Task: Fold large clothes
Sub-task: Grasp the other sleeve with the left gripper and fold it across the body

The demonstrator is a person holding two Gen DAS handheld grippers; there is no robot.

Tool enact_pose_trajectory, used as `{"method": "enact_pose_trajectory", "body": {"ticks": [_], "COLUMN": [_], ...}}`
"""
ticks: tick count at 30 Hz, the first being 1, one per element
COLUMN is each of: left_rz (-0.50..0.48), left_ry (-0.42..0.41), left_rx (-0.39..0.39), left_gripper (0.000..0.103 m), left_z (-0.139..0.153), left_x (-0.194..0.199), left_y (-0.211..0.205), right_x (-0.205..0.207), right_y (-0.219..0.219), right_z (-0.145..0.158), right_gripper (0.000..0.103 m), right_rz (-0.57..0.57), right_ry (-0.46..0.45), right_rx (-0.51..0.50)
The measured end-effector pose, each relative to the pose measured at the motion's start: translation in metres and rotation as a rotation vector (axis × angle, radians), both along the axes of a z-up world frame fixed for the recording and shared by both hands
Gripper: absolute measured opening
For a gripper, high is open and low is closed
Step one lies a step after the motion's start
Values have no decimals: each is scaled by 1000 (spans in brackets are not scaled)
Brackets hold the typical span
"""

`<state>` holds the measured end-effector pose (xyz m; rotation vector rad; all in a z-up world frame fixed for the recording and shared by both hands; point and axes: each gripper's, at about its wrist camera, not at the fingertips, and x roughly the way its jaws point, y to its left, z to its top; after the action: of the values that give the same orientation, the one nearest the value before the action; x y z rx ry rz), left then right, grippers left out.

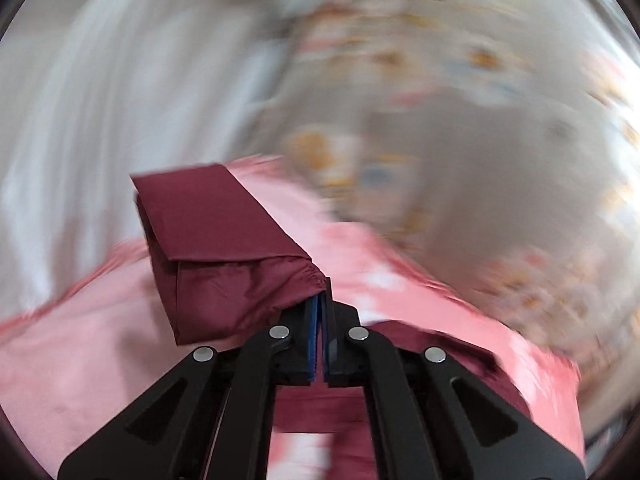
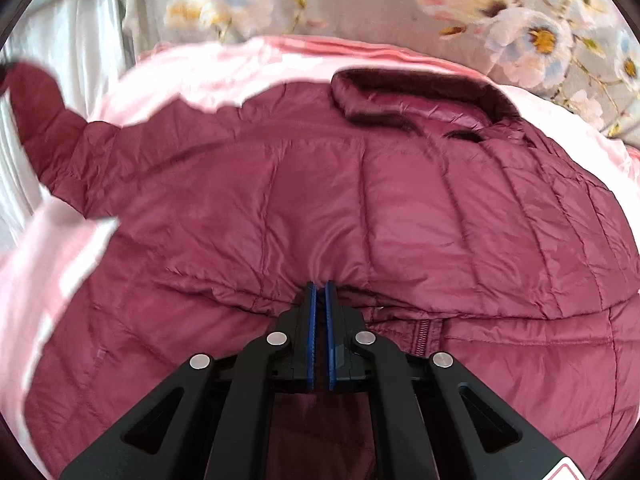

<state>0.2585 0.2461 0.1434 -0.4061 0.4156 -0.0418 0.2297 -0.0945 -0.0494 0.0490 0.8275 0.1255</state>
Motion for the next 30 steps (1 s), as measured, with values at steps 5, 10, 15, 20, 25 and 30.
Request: {"method": "enact_pose_trajectory", "body": {"ticks": [5,10,15,20,25,30], "left_rz": [-287,-471,-553,-583,-596,-613], "left_ry": [-71,-31,79,230,340,373], "left_rx": [117,164,209,259,285,210], "left_gripper": [0,0,0,0,0,39], "left_z": [47,34,-17,-88,-145,-168], "left_x": [0,2,8,15,17,18], "left_y": [-140,-252,-334,-381,-399,-391], "right_x": [-28,-57,-85,-102,-106,-104], "right_y": [-31,-83,-132,-167,-178,-178], "right_z": [24,28,22,12,6,11], "right_gripper": [3,4,4,9,11,21], "right_rz": [-50,-123,-199,-265,-274,-265], "right_ry": [-60,-59,-43,-27,-15,-27], "right_rx": [81,138,186,198,231,241]}}
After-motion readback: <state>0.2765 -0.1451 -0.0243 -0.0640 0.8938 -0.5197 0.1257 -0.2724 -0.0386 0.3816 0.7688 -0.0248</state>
